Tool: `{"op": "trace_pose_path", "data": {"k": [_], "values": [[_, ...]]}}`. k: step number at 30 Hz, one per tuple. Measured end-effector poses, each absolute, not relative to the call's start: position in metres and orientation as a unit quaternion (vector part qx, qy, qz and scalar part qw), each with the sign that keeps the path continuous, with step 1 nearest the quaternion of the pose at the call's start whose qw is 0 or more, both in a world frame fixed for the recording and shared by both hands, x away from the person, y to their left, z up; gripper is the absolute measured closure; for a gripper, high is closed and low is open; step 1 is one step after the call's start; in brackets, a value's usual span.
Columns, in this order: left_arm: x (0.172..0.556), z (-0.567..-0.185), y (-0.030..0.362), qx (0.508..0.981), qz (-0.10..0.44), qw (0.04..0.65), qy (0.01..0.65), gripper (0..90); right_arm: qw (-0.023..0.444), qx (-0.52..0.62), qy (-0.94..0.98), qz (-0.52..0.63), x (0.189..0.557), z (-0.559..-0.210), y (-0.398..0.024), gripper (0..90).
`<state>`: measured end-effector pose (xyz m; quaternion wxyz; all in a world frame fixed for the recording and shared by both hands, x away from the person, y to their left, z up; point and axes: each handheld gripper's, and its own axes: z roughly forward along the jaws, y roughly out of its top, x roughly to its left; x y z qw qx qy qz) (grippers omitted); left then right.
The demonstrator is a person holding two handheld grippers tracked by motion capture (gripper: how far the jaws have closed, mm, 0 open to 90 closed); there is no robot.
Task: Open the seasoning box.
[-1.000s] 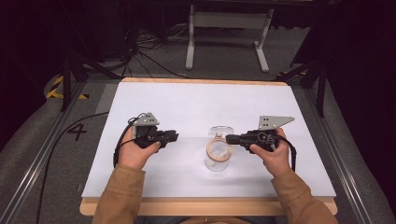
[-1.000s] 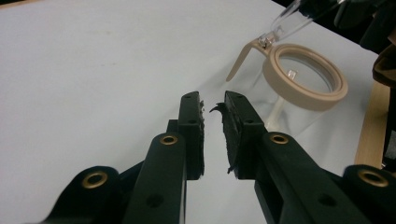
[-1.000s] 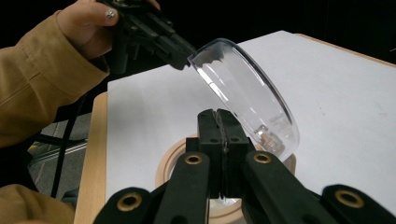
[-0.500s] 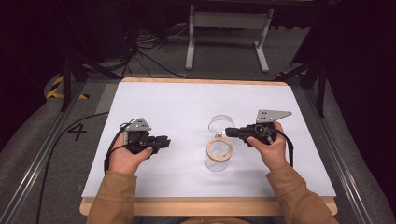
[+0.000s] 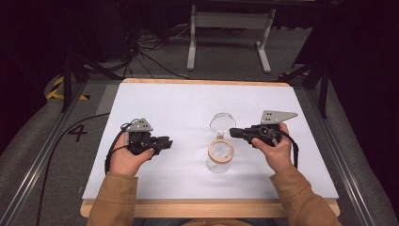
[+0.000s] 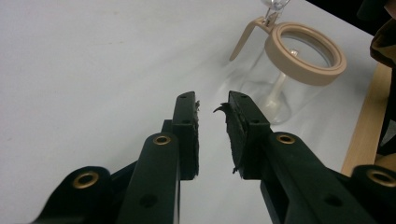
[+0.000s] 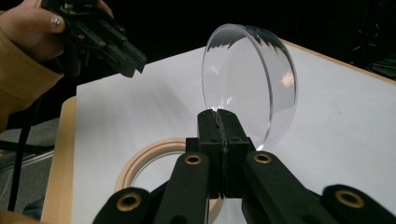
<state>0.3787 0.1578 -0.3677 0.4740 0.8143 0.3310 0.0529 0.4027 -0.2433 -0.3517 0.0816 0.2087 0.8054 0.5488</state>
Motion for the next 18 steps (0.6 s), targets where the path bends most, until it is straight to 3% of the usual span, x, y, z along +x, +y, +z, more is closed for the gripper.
{"op": "trace_pose_path", "data": {"k": [8,18], "values": [[0.378,-0.359,0.153,0.822,0.047,0.473,0.313,68.1,0.103,0.212,0.808,0.540,0.394,-0.336,-0.267,85.1],[0.386,-0.360,0.152,0.834,0.056,0.439,0.331,58.7,0.131,0.251,0.815,0.505,0.392,-0.329,-0.302,72.4]]}}
